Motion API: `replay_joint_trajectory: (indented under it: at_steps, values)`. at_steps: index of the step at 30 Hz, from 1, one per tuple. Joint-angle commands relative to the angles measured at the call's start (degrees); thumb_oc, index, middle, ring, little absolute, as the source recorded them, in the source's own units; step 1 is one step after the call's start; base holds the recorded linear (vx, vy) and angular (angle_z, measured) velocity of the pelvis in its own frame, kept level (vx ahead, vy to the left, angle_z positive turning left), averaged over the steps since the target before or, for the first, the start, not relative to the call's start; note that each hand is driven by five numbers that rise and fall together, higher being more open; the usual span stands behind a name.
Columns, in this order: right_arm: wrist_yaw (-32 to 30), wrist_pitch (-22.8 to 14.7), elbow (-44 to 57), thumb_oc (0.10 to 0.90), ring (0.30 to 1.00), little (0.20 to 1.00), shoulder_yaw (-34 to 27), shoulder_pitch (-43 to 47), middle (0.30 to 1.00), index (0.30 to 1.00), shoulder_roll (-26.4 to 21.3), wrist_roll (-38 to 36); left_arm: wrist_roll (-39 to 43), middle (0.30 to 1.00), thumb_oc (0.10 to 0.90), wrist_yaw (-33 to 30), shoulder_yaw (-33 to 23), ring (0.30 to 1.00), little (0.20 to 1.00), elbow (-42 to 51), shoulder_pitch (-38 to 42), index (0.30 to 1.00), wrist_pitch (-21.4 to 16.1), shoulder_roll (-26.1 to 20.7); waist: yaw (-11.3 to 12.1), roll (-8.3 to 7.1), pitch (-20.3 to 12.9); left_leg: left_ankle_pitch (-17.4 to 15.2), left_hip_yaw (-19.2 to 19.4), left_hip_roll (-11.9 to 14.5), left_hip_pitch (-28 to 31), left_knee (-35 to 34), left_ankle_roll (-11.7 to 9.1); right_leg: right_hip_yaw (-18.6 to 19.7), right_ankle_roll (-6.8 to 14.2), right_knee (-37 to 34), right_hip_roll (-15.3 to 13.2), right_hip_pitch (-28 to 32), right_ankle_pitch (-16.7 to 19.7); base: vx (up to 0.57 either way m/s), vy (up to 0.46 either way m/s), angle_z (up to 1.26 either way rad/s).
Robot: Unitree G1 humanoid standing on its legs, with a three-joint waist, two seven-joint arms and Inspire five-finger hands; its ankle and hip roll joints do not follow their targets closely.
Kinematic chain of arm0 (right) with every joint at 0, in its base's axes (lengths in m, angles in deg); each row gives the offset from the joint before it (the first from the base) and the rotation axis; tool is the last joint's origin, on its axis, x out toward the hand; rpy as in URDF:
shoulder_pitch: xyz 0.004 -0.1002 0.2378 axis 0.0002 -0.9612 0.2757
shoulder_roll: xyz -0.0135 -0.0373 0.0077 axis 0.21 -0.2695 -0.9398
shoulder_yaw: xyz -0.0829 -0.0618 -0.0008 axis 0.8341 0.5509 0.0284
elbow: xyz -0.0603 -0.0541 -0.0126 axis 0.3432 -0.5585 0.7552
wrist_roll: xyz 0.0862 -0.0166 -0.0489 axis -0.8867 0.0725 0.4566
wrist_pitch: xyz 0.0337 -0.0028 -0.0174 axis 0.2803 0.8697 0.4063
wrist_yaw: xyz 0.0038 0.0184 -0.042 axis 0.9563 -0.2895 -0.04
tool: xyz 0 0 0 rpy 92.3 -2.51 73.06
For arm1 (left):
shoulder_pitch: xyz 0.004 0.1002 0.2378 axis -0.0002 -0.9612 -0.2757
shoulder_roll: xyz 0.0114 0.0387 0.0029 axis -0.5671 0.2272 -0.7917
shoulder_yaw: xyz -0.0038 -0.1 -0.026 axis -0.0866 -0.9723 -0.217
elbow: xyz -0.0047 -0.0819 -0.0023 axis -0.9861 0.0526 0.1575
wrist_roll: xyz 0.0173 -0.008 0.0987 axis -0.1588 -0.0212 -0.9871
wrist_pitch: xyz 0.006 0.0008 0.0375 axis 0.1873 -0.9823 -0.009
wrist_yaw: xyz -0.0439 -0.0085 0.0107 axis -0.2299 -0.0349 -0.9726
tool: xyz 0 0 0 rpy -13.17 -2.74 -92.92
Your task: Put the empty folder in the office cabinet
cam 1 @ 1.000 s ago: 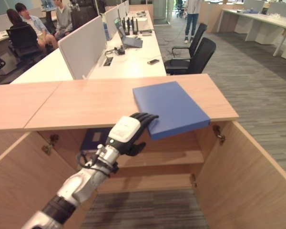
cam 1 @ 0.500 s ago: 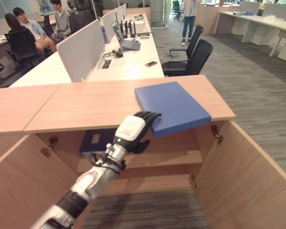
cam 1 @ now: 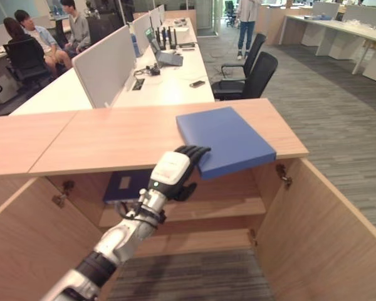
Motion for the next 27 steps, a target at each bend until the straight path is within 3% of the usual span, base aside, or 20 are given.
replay_joint_trajectory:
  at_steps: [1, 27]
  values:
    - [-1.83, -0.98, -4.38, 0.8, 0.9, 0.9, 1.91, 5.05, 0.9, 0.9, -1.04, -0.13, -0.29, 0.9, 0.8, -5.29, -1.57, 0.9, 0.9, -2.86, 11.93, 0.9, -0.27, 2.71, -1.14, -2.25, -1.18, -5.65, -0.07, 0.95, 1.17, -0.1, -2.46, -1.74, 5.31, 0.35, -2.63, 2.38, -3.97, 0.0, 0.0, 0.0]
    - [-2.71, -0.95, -5.2, 0.8, 0.9, 0.9, 2.41, 5.64, 0.9, 0.9, -0.62, 0.72, -0.87, 0.9, 0.8, -8.86, -3.02, 0.9, 0.9, -0.27, 13.87, 0.9, 0.8, 2.92, -1.22, -2.44, -1.44, -6.0, 0.07, 0.87, 1.7, -0.1, -2.41, -1.55, 5.36, 0.35, -2.62, 2.59, -3.79, 0.0, 0.0, -0.02]
